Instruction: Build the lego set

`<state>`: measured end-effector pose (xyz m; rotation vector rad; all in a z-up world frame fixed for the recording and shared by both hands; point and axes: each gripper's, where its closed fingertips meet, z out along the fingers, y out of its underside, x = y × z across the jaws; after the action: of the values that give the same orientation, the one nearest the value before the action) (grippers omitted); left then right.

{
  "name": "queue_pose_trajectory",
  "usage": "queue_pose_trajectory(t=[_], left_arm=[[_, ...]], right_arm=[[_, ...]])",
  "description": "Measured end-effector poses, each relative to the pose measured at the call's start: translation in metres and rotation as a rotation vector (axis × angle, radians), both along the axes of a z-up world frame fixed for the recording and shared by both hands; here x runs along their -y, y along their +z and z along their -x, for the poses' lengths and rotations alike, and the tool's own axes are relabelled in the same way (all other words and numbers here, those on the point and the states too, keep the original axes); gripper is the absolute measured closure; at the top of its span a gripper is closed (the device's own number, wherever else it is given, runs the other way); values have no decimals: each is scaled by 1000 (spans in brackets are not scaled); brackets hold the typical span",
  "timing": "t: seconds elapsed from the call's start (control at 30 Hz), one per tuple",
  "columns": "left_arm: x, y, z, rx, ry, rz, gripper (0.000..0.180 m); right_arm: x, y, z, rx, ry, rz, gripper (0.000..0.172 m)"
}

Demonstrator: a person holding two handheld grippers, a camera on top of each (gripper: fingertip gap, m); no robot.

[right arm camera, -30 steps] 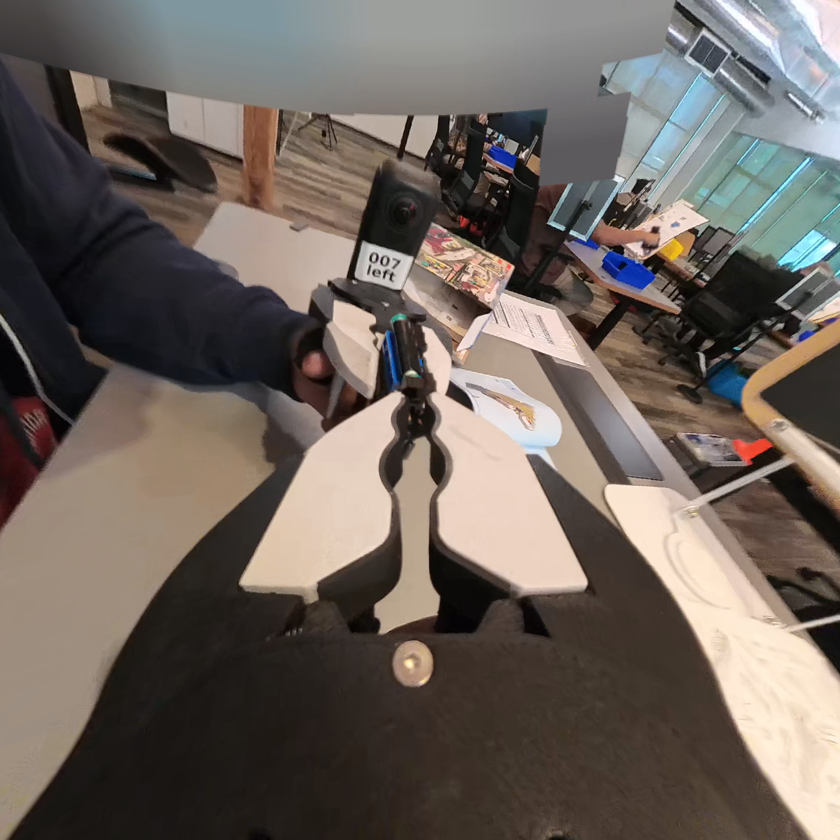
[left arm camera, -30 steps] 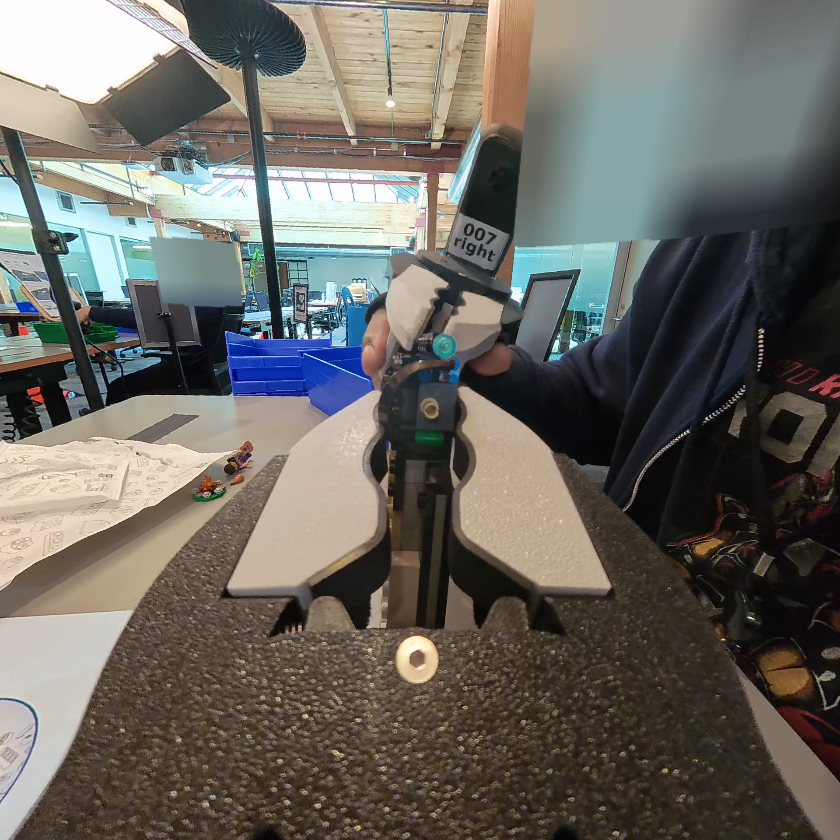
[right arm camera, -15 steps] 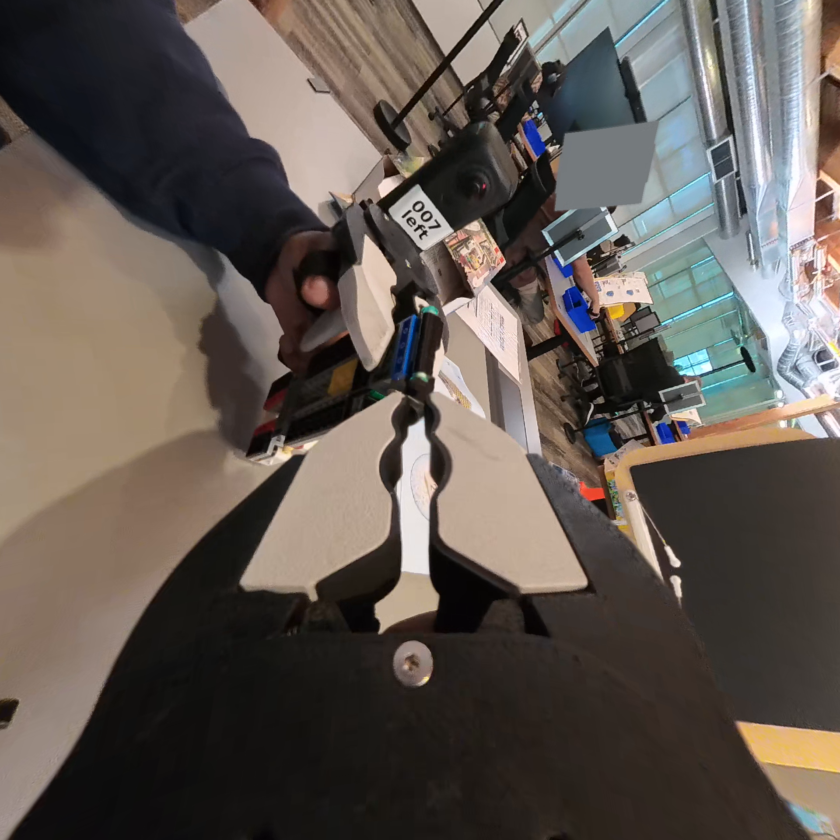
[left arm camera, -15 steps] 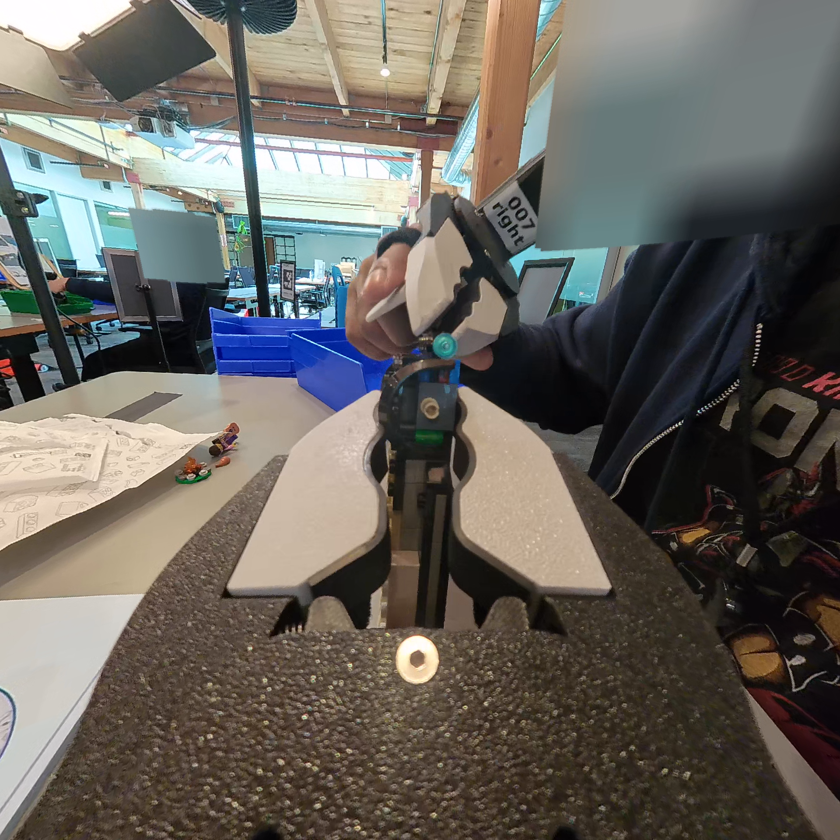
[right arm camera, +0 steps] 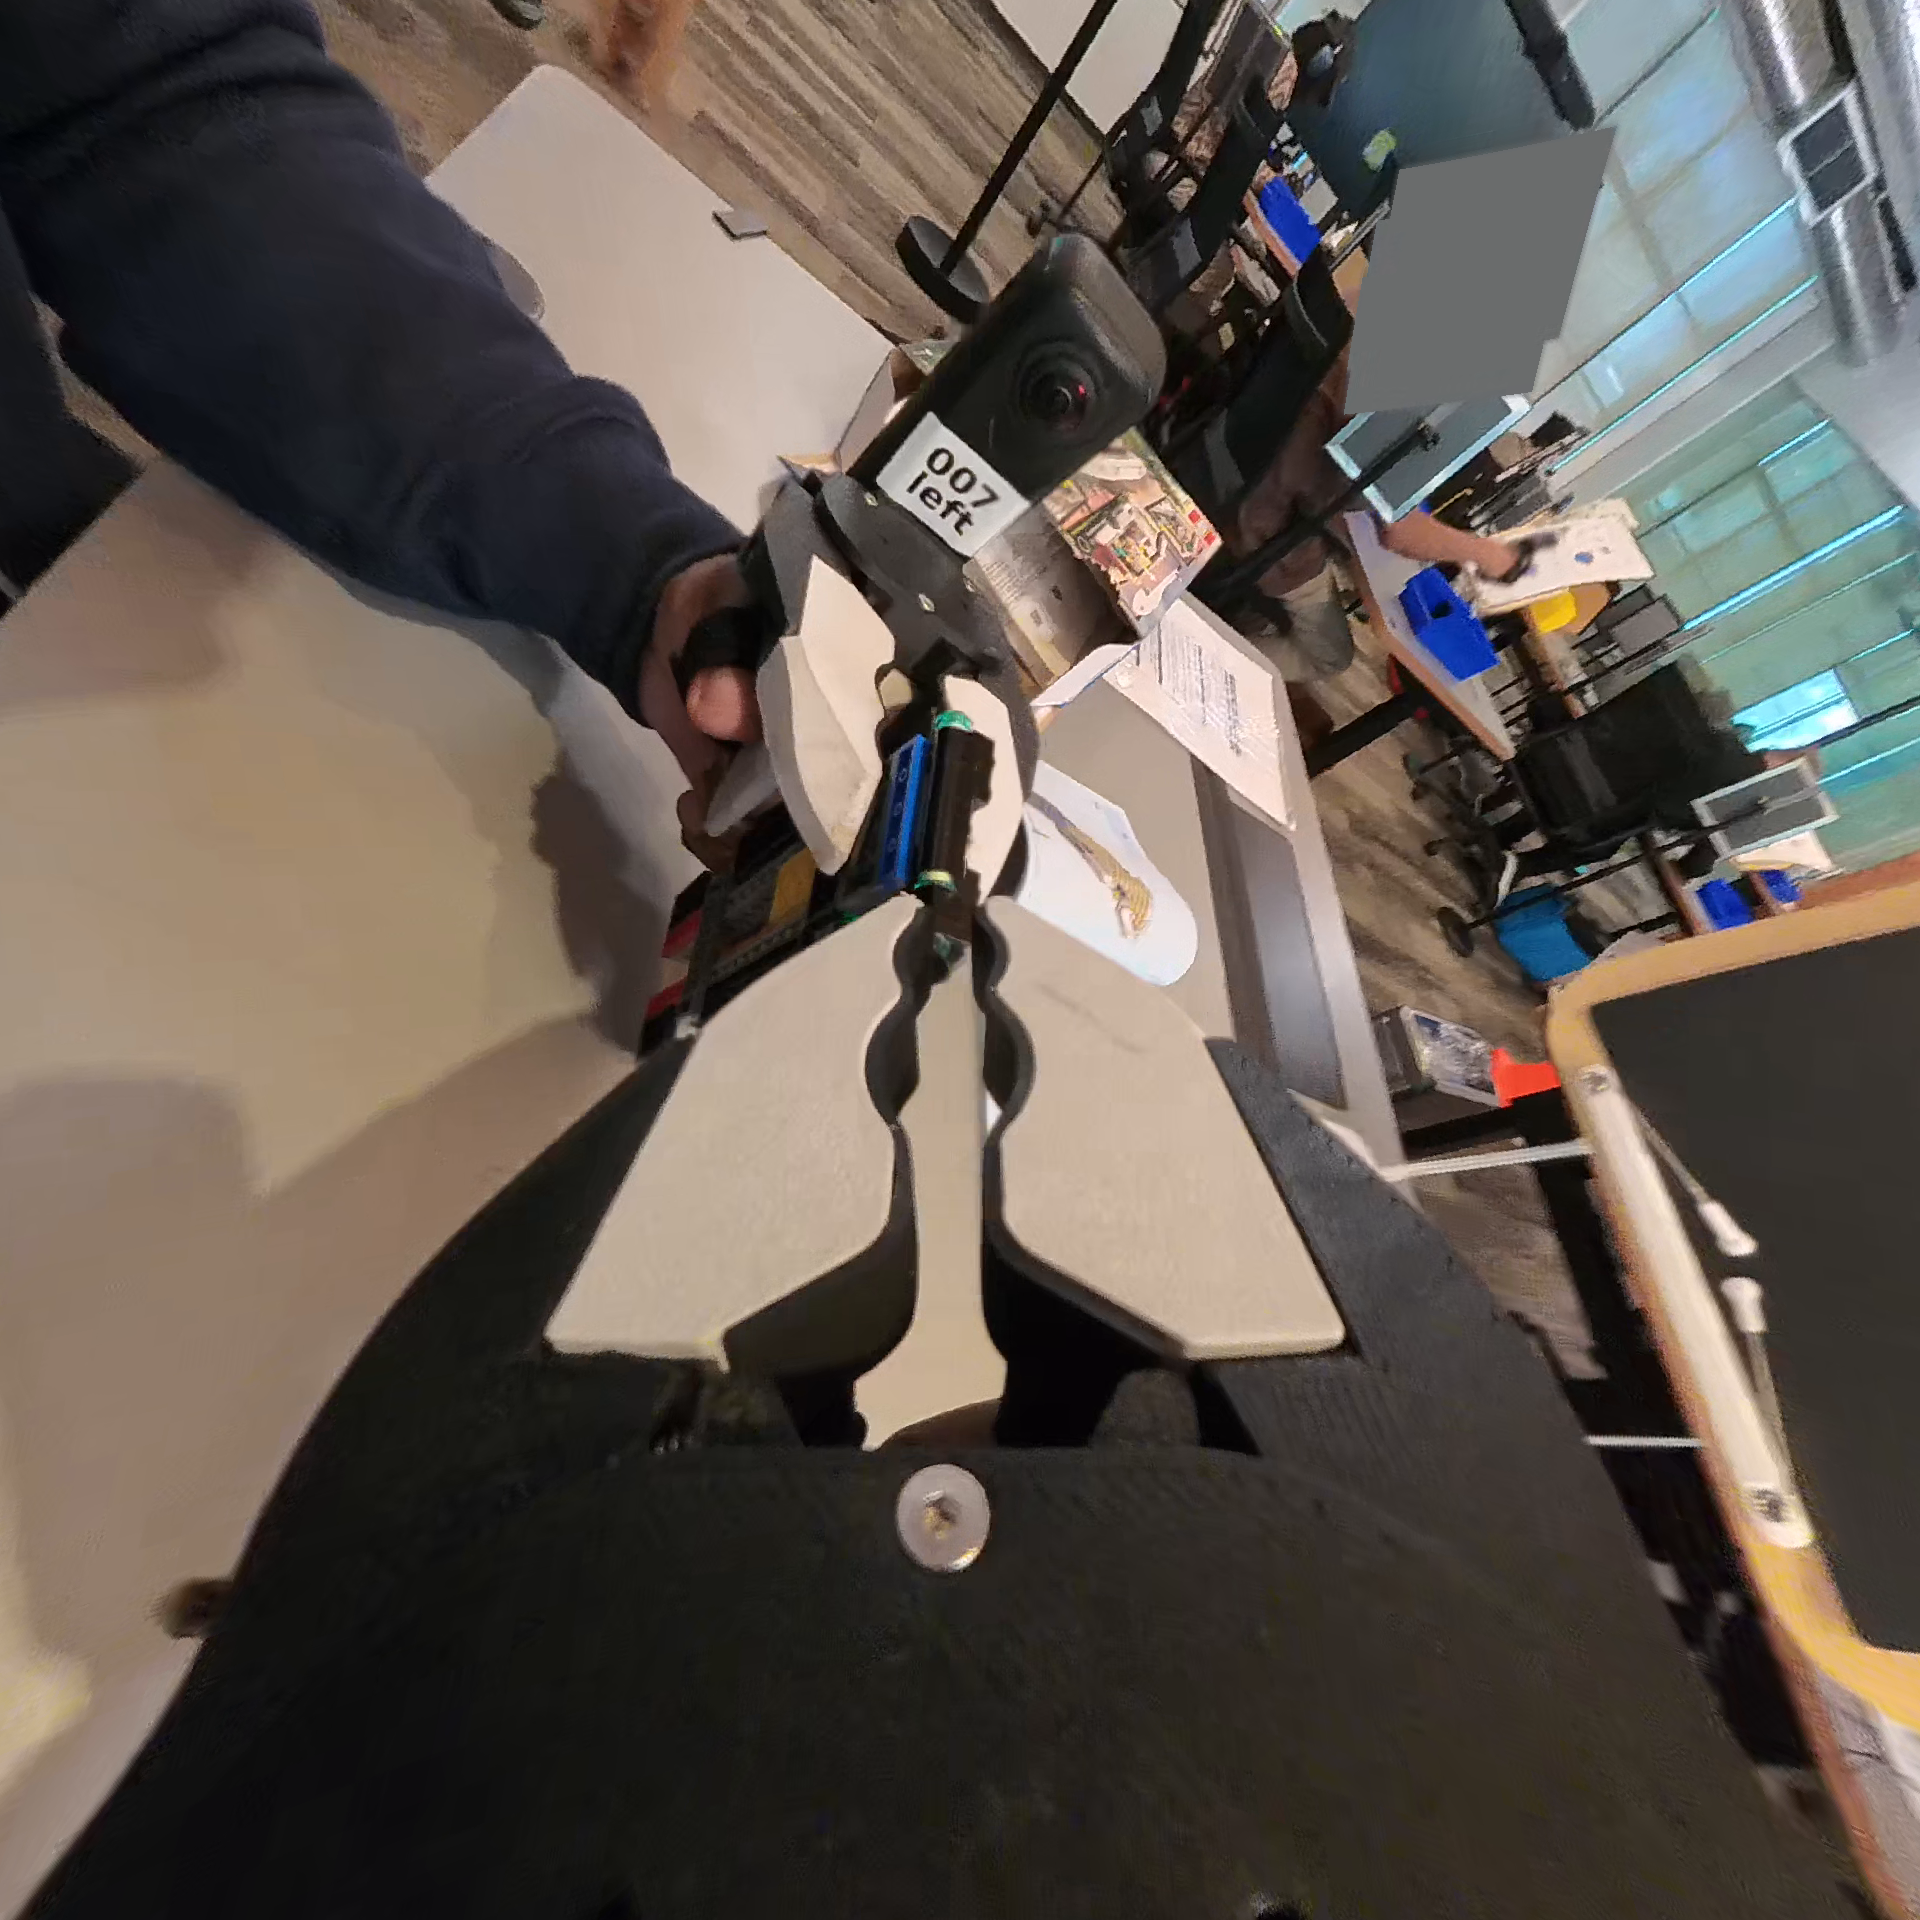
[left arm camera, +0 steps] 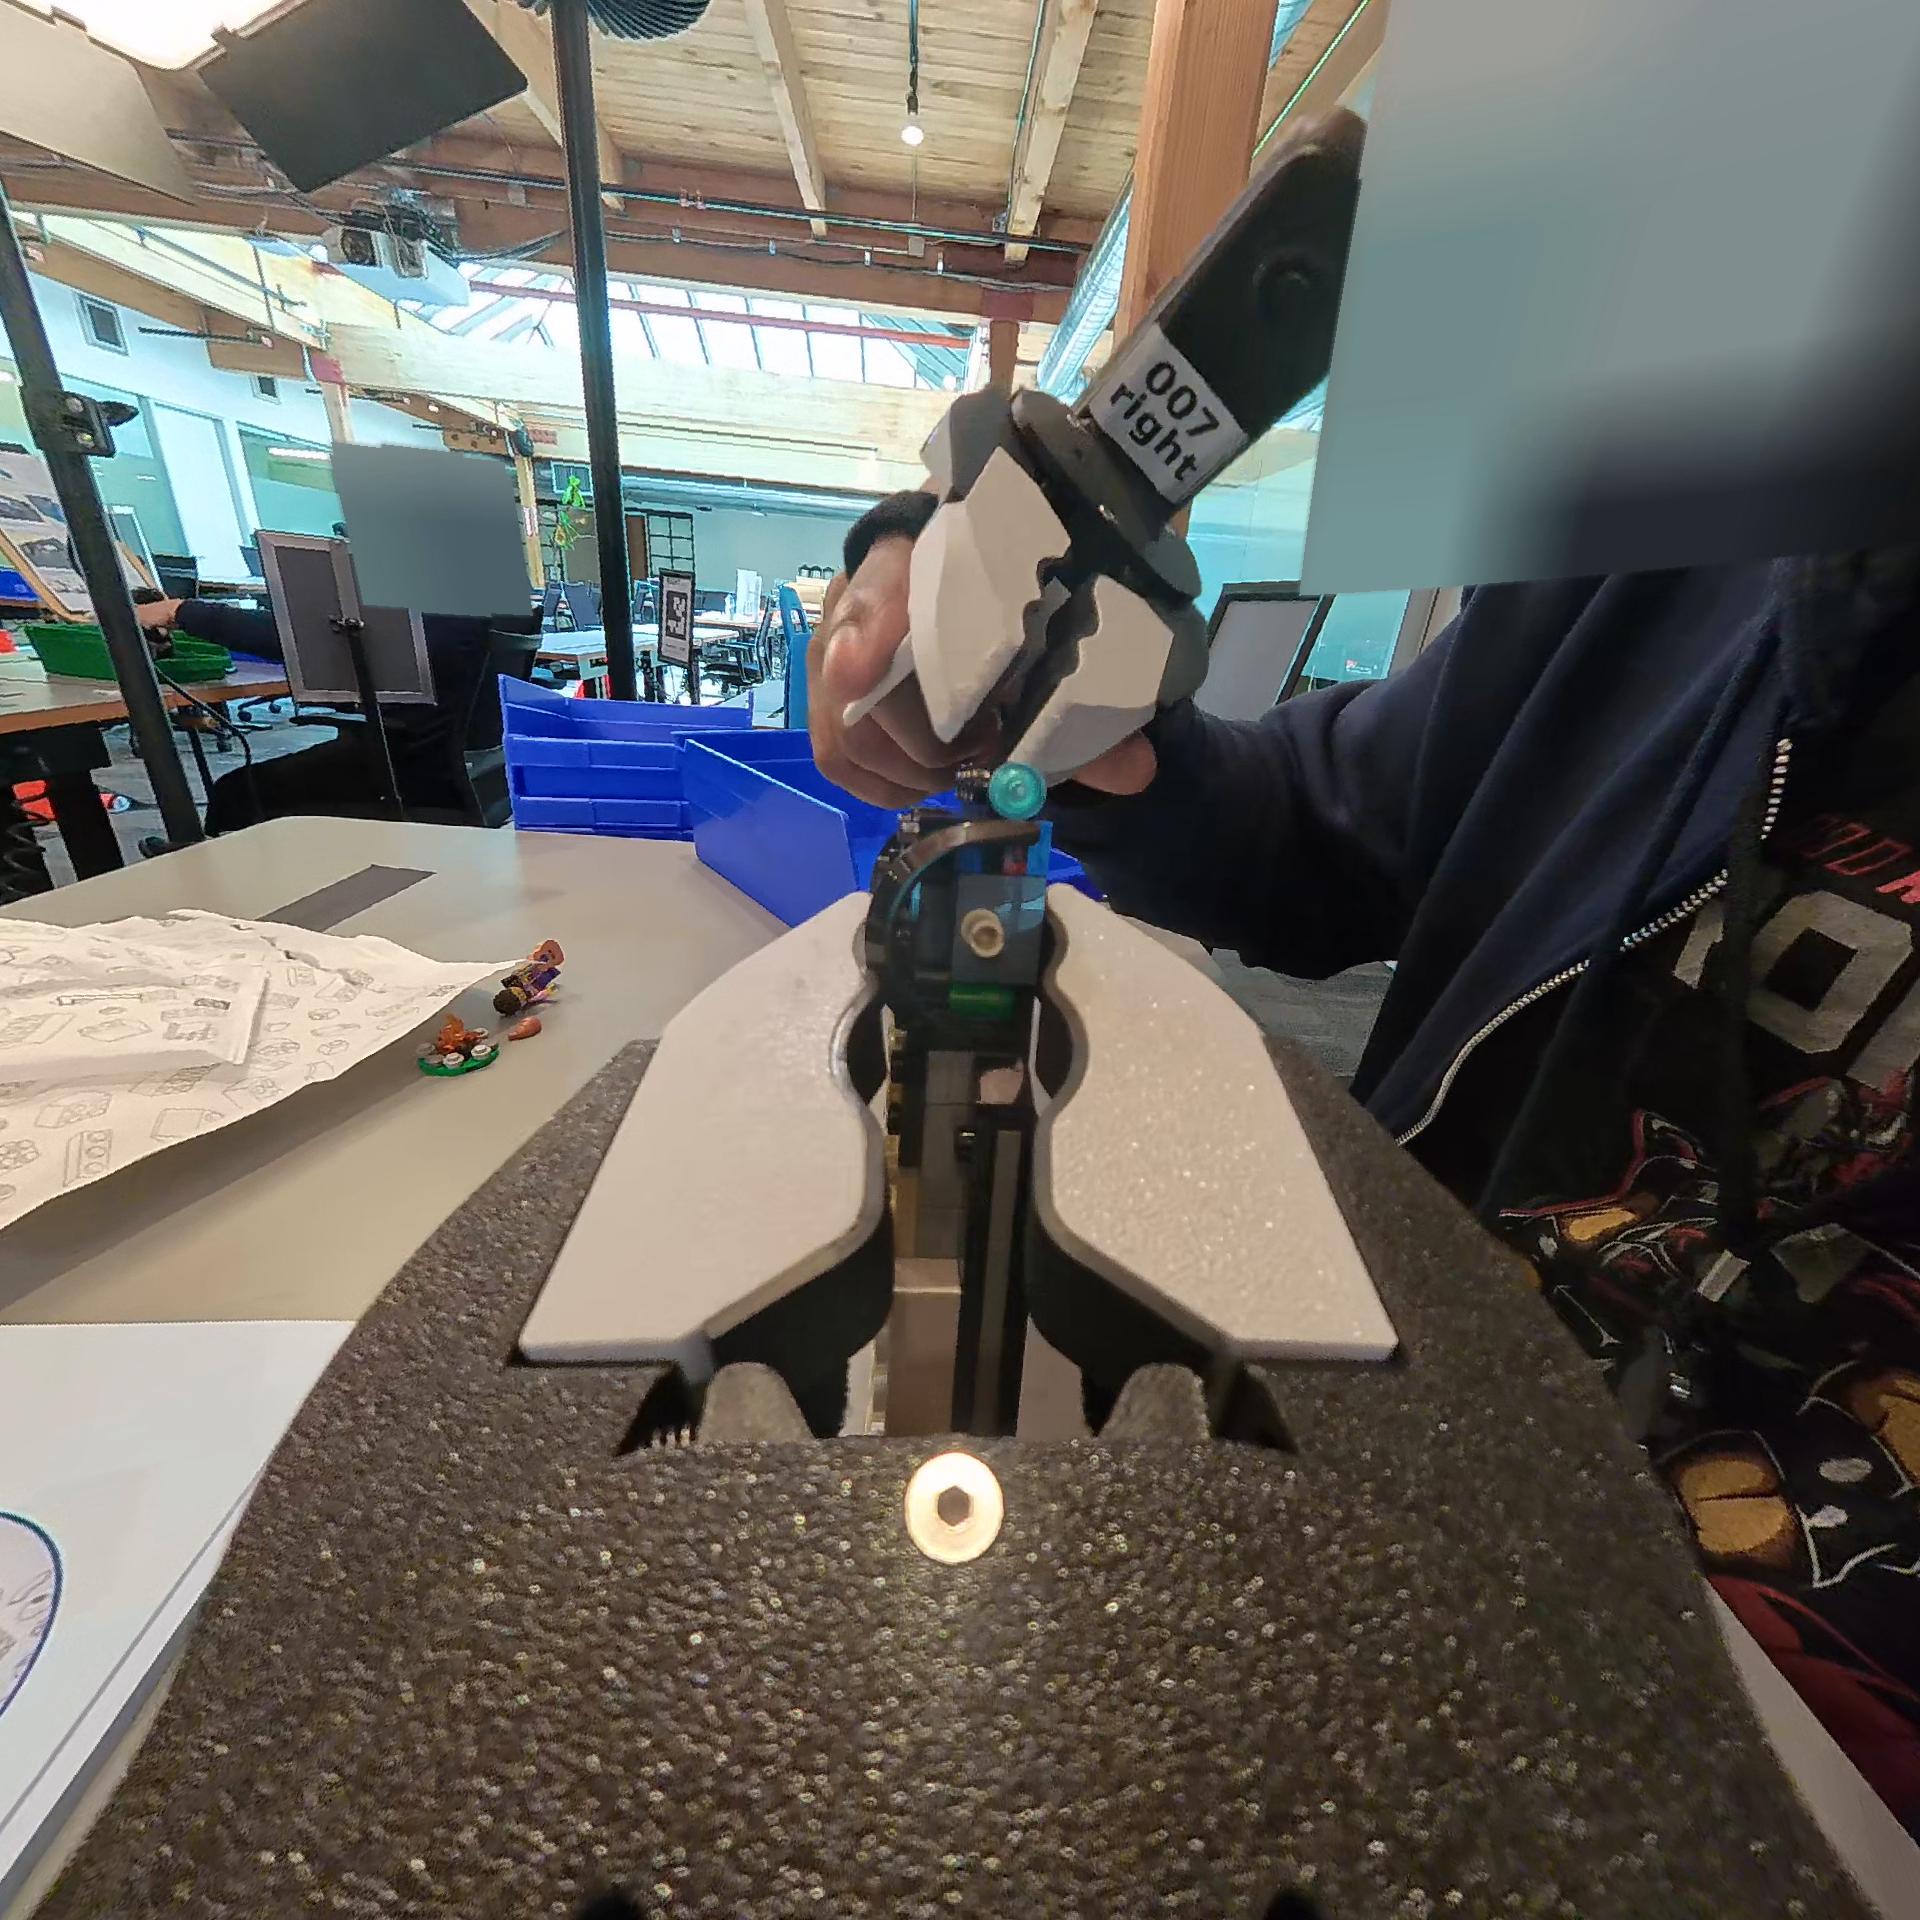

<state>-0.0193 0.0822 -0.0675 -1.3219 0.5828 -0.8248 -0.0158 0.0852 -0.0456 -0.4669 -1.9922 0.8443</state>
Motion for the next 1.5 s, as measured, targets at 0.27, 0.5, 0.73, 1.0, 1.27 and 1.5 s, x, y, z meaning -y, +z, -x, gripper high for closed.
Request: queue_pose_trajectory(t=[0.27,0.5,0.73,1.0,1.27,1.5], left_arm=[[1,-1,-3,-20,-3,-7,156],[2,-1,-5,-47,-1,-25,155],[2,-1,-6,-50,4,-31,155],[2,0,-4,-24,-4,-28,155],[1,1,-2,12,-3,-24,156],[-1,3,2,17,24,-26,156]], right_arm=[[3,2,-3,113,18,233,162],[5,-4,-4,202,22,304,159],[8,-6,-3,198,20,319,164],[7,-4,-2,105,10,364,164],[4,-2,0,5,-15,351,164],[2,1,4,-110,-77,316,164]])
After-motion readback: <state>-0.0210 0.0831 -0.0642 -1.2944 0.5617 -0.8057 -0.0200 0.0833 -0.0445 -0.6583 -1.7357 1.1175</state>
